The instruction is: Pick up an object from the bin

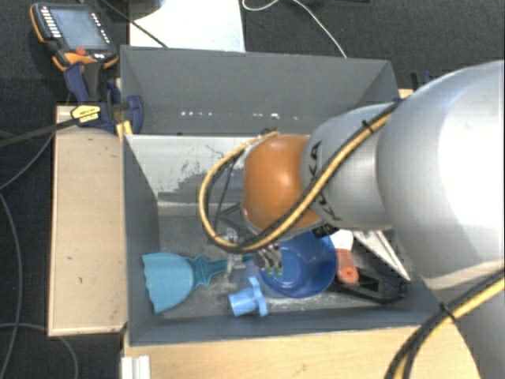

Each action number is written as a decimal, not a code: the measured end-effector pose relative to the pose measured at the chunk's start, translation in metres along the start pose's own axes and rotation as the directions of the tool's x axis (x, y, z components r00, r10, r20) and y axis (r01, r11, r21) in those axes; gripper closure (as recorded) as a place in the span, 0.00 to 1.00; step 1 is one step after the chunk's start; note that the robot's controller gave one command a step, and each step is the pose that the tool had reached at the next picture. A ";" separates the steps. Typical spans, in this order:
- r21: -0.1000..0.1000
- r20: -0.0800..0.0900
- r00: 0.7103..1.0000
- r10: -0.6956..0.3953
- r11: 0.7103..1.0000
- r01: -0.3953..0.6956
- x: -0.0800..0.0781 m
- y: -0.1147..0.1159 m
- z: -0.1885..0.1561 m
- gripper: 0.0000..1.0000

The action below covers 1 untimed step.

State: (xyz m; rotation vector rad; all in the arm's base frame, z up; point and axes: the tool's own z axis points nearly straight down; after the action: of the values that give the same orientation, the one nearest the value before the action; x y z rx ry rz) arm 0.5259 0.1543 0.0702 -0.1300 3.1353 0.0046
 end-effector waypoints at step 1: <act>0.000 0.000 1.000 0.002 1.000 -0.002 0.000 0.000 0.000 1.00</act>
Offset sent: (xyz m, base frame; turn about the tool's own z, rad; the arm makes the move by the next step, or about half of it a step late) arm 0.0152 -0.0053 -0.0002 0.5232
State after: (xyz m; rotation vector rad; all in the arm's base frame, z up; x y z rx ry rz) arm 0.5259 0.1543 0.0702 -0.1276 3.1355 0.0046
